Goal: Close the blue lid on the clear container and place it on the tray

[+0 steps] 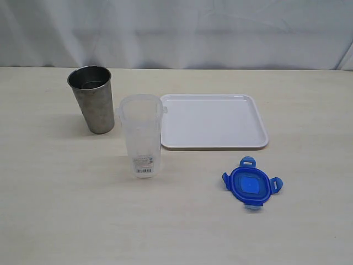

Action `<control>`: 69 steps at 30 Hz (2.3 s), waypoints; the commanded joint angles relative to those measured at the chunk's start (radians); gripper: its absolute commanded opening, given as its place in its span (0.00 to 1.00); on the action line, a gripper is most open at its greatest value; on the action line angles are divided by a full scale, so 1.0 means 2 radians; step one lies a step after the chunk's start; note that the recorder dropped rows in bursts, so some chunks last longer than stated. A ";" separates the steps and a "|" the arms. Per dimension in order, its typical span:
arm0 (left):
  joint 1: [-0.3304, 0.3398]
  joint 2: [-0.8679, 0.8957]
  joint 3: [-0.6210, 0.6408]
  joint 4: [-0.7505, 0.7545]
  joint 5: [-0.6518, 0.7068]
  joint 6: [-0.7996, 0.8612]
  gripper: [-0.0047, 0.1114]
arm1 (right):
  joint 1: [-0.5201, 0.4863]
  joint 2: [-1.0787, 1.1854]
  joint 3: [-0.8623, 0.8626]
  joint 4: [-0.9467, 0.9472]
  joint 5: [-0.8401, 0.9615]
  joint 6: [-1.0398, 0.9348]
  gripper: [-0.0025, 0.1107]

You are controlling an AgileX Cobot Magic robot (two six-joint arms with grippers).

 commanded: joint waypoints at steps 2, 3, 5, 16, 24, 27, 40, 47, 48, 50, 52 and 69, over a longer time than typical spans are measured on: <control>0.000 -0.001 0.002 0.012 -0.106 -0.070 0.16 | -0.003 -0.002 0.001 0.000 0.000 0.000 0.06; 0.000 -0.001 0.000 0.012 -0.116 -0.070 0.23 | -0.003 -0.002 0.001 0.000 0.000 0.000 0.06; 0.000 0.007 -0.009 0.016 -0.149 -0.070 0.51 | -0.003 -0.002 0.001 0.000 0.000 0.000 0.06; 0.000 0.406 -0.061 0.119 -0.299 -0.029 0.82 | -0.003 -0.002 0.001 0.000 0.000 0.000 0.06; 0.000 0.613 -0.084 0.120 -0.401 0.015 0.82 | -0.003 -0.002 0.001 0.000 0.000 0.000 0.06; 0.000 0.691 -0.110 0.121 -0.410 0.033 0.82 | -0.003 -0.002 0.001 0.000 0.000 0.001 0.06; -0.001 0.884 -0.185 0.146 -0.455 0.036 0.82 | -0.003 -0.002 0.001 0.000 0.000 0.001 0.06; -0.001 0.940 -0.227 0.185 -0.455 0.036 0.82 | -0.003 -0.002 0.001 0.000 0.000 0.001 0.06; -0.001 0.952 -0.235 0.186 -0.455 0.036 0.82 | -0.003 -0.002 0.001 0.000 0.000 0.001 0.06; -0.001 0.970 -0.246 0.184 -0.455 0.036 0.82 | -0.003 -0.002 0.001 0.000 0.000 0.000 0.06; -0.001 0.992 -0.262 0.184 -0.455 0.033 0.82 | -0.003 -0.002 0.001 0.000 0.000 0.000 0.06; -0.001 1.080 -0.348 0.206 -0.455 0.007 0.82 | -0.003 -0.002 0.001 0.000 0.000 0.000 0.06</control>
